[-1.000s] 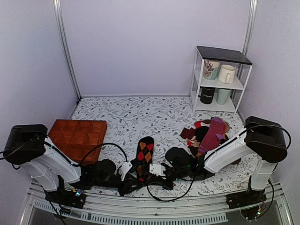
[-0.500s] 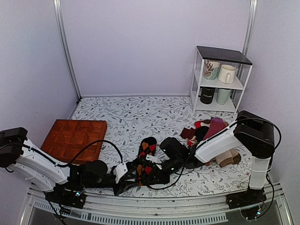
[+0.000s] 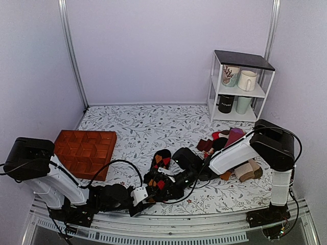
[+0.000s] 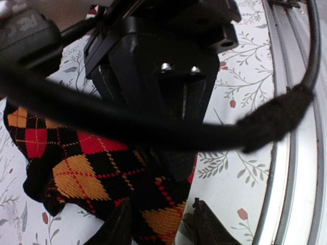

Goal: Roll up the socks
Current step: Roll the sock at the center of the board.

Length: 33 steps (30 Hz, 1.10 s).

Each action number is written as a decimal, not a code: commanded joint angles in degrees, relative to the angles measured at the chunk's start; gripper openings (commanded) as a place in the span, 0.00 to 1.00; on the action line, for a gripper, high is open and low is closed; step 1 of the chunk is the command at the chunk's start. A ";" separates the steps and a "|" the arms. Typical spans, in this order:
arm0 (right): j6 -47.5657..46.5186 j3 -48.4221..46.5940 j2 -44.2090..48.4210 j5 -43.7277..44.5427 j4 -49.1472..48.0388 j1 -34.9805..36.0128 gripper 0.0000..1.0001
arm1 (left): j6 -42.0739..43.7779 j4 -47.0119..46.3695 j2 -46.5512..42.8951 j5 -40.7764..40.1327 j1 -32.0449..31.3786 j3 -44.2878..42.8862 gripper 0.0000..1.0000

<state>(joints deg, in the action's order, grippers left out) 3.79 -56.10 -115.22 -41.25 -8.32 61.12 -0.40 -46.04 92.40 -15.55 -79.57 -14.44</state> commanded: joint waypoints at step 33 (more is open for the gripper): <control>-0.93 3.44 0.04 8.18 10.29 0.29 0.28 | -10.81 -1.33 2.32 6.96 -0.10 3.41 0.00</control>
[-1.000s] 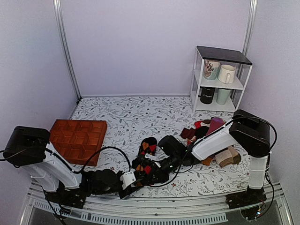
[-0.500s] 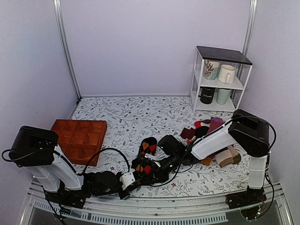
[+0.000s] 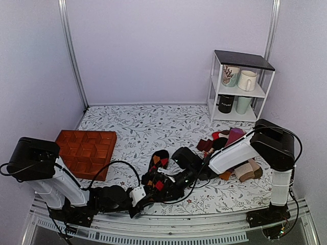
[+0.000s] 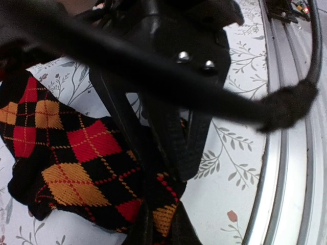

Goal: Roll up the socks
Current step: Roll the sock at the center of the board.

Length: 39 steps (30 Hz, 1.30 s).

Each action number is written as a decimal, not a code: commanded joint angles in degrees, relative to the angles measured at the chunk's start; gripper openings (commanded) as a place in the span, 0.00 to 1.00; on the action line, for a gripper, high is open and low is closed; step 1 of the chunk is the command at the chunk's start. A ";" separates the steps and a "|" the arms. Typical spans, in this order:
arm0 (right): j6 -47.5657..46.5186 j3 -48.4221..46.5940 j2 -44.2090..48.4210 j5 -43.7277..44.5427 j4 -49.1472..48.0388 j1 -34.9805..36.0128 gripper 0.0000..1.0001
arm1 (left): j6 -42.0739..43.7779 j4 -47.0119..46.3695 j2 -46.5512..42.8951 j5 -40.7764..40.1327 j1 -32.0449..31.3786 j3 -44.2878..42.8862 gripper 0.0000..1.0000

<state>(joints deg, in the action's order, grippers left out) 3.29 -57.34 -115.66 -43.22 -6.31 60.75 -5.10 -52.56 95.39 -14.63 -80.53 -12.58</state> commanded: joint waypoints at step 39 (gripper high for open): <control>-15.08 20.14 12.16 22.08 -21.91 9.39 0.41 | -22.23 4.56 13.59 23.25 6.20 0.85 0.00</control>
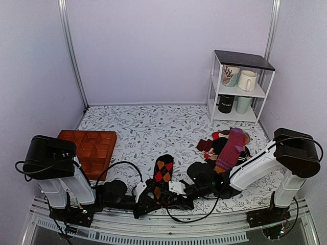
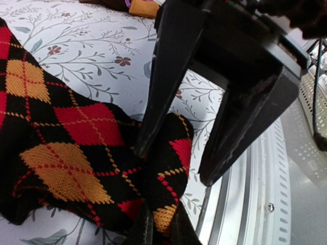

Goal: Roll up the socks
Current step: Roll the sock at the center of the board.

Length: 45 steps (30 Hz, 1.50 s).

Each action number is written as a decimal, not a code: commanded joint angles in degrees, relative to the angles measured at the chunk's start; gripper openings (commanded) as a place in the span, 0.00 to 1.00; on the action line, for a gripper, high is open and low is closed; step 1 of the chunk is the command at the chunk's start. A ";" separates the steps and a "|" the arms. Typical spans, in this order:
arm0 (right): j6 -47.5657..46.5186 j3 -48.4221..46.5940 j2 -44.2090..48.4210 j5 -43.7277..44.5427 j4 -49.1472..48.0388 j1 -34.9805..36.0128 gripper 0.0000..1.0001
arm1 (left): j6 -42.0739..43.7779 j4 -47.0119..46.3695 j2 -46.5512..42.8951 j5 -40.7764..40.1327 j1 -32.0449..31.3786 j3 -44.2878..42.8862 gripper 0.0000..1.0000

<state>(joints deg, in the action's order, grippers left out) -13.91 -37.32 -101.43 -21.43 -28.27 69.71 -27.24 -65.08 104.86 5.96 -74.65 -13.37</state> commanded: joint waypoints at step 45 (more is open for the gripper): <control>36.05 4.82 -14.98 -6.22 1.42 -4.50 0.11 | 26.13 5.36 -7.22 -4.59 -0.32 0.10 0.37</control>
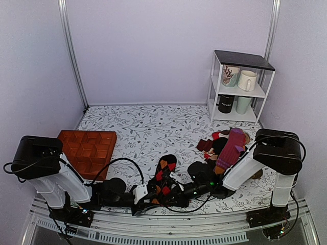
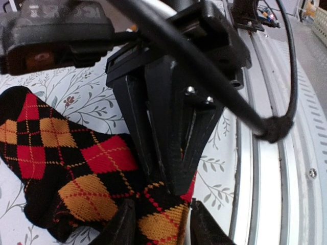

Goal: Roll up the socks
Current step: Roll the sock at the center of the board.

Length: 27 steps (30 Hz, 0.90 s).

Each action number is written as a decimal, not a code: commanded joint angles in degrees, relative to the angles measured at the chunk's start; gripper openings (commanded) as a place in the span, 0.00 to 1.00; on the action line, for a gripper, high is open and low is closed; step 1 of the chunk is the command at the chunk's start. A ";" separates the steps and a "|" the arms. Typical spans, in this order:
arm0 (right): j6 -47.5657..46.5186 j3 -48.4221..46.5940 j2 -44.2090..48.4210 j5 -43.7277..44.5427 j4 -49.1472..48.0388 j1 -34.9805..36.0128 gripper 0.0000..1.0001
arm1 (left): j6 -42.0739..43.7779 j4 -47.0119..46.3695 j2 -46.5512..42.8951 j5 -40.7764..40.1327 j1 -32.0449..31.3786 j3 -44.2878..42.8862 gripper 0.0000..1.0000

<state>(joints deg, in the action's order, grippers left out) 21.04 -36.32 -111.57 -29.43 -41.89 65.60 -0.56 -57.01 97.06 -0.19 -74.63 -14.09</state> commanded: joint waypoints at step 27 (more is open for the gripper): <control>1.19 2.51 -6.44 0.78 16.87 -1.40 0.11 | -3.52 -3.40 4.39 3.87 -0.66 0.73 0.00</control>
<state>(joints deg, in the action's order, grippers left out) 22.33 -36.75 -112.57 -32.14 -42.41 64.47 -3.36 -61.36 100.88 0.80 -74.85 -12.93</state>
